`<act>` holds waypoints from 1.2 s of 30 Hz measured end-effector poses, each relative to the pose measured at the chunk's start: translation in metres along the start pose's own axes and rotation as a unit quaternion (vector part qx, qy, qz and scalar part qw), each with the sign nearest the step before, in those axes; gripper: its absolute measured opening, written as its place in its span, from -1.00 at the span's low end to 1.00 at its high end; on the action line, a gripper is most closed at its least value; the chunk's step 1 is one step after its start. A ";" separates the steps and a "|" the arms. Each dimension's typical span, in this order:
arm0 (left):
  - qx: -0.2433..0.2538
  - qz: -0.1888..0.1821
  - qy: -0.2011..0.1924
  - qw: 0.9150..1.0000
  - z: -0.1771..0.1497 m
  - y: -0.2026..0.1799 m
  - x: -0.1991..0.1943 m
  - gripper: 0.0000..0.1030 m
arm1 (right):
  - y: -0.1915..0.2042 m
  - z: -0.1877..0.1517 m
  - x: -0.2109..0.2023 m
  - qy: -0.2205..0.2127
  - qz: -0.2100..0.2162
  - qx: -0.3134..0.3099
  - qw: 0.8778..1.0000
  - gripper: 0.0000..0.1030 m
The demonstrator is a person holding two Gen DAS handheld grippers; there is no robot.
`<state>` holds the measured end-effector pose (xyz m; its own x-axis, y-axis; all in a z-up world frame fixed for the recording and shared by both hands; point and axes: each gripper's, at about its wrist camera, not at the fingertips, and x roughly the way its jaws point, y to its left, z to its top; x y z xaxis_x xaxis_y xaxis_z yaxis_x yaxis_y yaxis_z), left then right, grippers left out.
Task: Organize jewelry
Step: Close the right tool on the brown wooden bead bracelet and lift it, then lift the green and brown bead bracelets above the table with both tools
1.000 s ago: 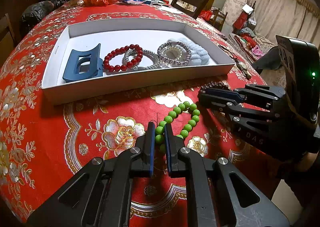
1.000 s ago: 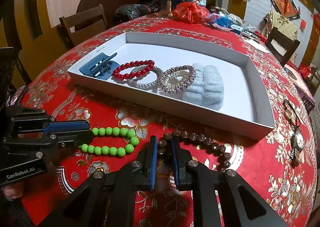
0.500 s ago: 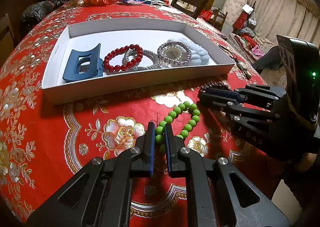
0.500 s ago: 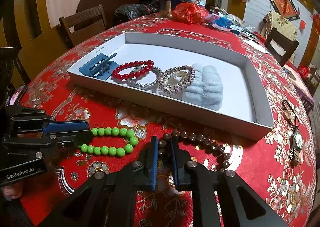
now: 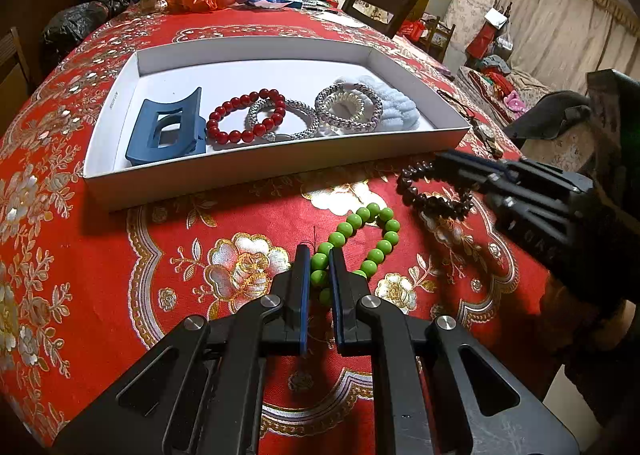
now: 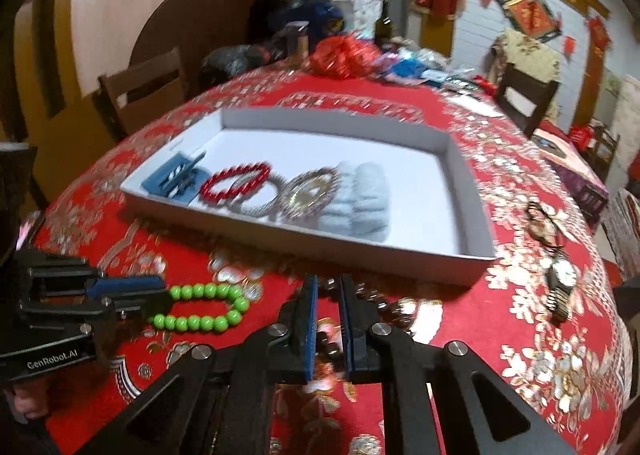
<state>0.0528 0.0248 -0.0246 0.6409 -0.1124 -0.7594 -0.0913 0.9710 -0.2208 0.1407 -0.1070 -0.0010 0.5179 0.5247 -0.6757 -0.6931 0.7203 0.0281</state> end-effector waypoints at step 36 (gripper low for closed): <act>-0.010 0.000 -0.038 0.999 0.003 -0.001 -0.023 -0.85 | -0.013 -0.012 -0.032 -0.041 -0.029 0.062 0.997 -0.81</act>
<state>0.0406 0.0266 -0.0053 0.6968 -0.0958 -0.7108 -0.1052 0.9666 -0.2335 0.1273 -0.1389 0.0111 0.5979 0.5120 -0.6167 -0.5962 0.7984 0.0849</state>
